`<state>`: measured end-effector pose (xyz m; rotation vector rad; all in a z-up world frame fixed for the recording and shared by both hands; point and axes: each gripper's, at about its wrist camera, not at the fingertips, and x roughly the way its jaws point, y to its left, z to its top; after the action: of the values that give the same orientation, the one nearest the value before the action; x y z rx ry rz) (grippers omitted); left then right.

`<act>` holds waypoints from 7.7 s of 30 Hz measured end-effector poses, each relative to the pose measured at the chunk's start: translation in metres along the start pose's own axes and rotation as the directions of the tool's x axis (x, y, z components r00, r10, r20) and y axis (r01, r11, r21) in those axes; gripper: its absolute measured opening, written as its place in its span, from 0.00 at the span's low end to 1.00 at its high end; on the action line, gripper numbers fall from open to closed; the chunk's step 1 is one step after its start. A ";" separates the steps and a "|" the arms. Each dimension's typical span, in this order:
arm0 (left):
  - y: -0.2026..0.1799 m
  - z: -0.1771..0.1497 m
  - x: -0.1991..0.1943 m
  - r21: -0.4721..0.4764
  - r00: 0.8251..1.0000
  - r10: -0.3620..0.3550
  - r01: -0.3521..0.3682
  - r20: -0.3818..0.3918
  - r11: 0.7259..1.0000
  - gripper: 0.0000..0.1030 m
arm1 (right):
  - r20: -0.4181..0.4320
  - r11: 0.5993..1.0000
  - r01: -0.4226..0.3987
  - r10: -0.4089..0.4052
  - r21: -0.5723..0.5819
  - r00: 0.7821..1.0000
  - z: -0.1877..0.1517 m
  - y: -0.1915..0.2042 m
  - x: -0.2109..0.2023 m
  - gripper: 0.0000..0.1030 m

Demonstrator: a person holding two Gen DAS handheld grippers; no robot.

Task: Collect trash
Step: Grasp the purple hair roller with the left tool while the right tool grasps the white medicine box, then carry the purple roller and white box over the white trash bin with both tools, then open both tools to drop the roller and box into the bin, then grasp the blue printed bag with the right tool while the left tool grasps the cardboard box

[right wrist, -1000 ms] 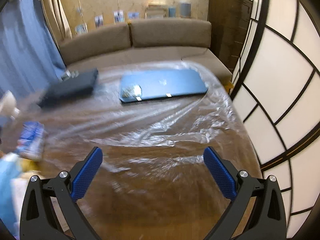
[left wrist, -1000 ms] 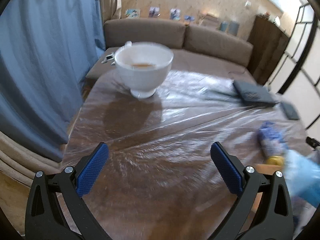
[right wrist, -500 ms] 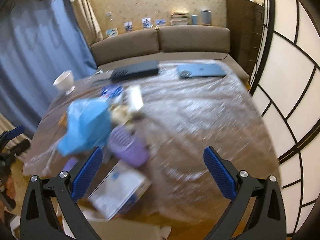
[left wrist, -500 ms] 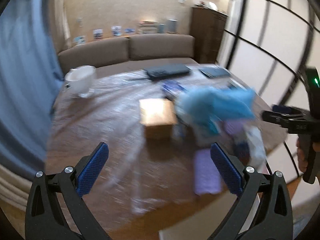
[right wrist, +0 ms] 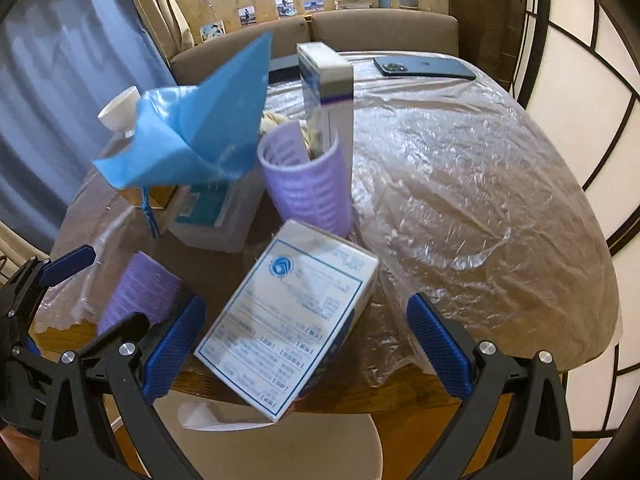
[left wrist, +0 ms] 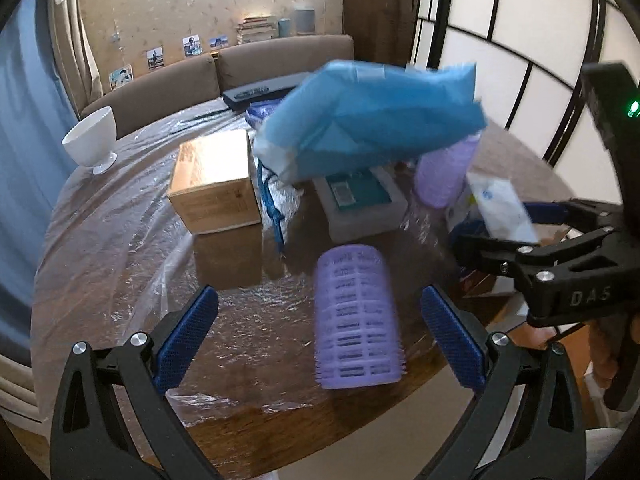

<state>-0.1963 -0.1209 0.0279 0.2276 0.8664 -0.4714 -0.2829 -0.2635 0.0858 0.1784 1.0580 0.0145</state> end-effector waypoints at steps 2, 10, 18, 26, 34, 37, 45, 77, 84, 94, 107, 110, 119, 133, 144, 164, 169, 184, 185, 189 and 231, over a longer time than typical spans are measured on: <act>-0.001 -0.001 0.004 0.004 1.000 0.002 -0.002 -0.015 1.000 0.94 | -0.002 1.000 0.006 -0.006 -0.009 1.000 -0.002 0.001 0.003 0.90; -0.003 -0.003 0.011 0.011 0.998 -0.011 0.011 -0.054 1.000 0.51 | 0.002 0.998 0.027 -0.027 -0.049 1.000 -0.007 0.003 0.002 0.65; -0.001 -0.002 -0.006 -0.017 1.000 -0.021 0.021 -0.021 1.000 0.43 | 0.034 0.998 -0.012 0.014 -0.058 0.999 -0.009 -0.005 -0.019 0.45; 0.003 -0.007 -0.020 -0.052 1.000 -0.028 0.028 -0.005 0.998 0.43 | 0.027 0.995 -0.082 0.084 -0.048 0.996 -0.010 -0.011 -0.031 0.44; 0.013 -0.015 -0.035 -0.099 0.999 -0.046 0.046 -0.001 0.994 0.43 | 0.020 0.982 -0.167 0.169 -0.086 0.985 -0.014 -0.002 -0.052 0.44; 0.015 -0.019 -0.041 -0.120 0.998 -0.060 0.059 -0.001 0.991 0.43 | 0.008 0.975 -0.200 0.202 -0.098 0.979 -0.017 0.003 -0.057 0.44; 0.013 -0.032 -0.054 -0.125 0.998 -0.064 0.061 -0.020 0.990 0.43 | -0.034 0.953 -0.250 0.248 -0.172 0.968 -0.032 0.022 -0.067 0.44; -0.022 -0.096 -0.038 -0.100 0.975 -0.110 0.092 -0.195 0.991 0.43 | -0.272 0.916 -0.303 0.231 -0.263 0.934 -0.092 0.027 -0.040 0.44; -0.025 -0.106 -0.020 -0.098 0.968 -0.100 0.079 -0.230 0.992 0.43 | -0.282 0.916 -0.290 0.212 -0.276 0.936 -0.094 0.031 -0.022 0.44; -0.029 -0.119 0.000 -0.095 0.955 -0.100 0.076 -0.280 0.993 0.43 | -0.312 0.925 -0.280 0.195 -0.258 0.930 -0.104 0.028 0.004 0.44; -0.020 -0.132 0.025 -0.104 0.932 -0.100 0.067 -0.348 0.992 0.43 | -0.350 0.929 -0.268 0.170 -0.254 0.921 -0.115 0.030 0.033 0.44; -0.015 -0.133 0.026 -0.100 0.927 -0.098 0.066 -0.362 0.993 0.43 | -0.359 0.929 -0.266 0.164 -0.256 0.919 -0.117 0.030 0.038 0.44; -0.014 -0.131 0.030 -0.095 0.919 -0.098 0.066 -0.382 0.993 0.43 | -0.380 0.934 -0.254 0.146 -0.251 0.913 -0.120 0.026 0.050 0.44; -0.021 -0.129 0.042 -0.076 0.907 -0.094 0.069 -0.410 0.995 0.43 | -0.401 0.939 -0.236 0.121 -0.251 0.908 -0.123 0.015 0.065 0.44; -0.024 -0.126 0.048 -0.074 0.907 -0.100 0.076 -0.410 0.994 0.55 | -0.405 0.941 -0.228 0.113 -0.249 0.907 -0.124 0.015 0.070 0.49; -0.009 -0.059 -0.086 -0.029 0.997 -0.067 0.066 -0.031 0.997 0.99 | 0.130 0.919 -0.076 0.136 -0.386 0.982 -0.060 0.036 -0.096 0.96; 0.018 -0.016 -0.098 -0.062 0.993 0.012 -0.004 0.118 0.998 0.99 | 0.307 0.912 0.009 0.128 -0.411 0.943 -0.020 0.052 -0.111 0.96; 0.097 0.041 -0.006 -0.223 0.998 0.001 0.011 0.055 0.975 0.99 | 0.093 0.839 0.005 0.054 -0.544 0.994 0.083 0.096 -0.014 0.96; 0.097 0.043 -0.001 -0.213 0.999 0.000 0.011 0.051 0.977 0.99 | 0.066 0.842 -0.021 0.067 -0.540 0.996 0.088 0.096 -0.009 0.96; 0.093 0.049 0.016 -0.171 1.000 -0.009 0.012 0.023 0.985 0.99 | -0.031 0.846 -0.089 0.085 -0.527 0.996 0.096 0.099 0.014 0.96; 0.120 0.052 0.044 -0.250 0.998 -0.056 0.054 0.001 0.967 0.60 | -0.008 0.879 -0.112 0.122 -0.464 0.993 0.103 0.101 0.023 0.43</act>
<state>-0.0785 -0.0490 0.0267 -0.0273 0.9306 -0.4085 -0.1742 -0.1760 0.1304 -0.1936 0.9928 0.3735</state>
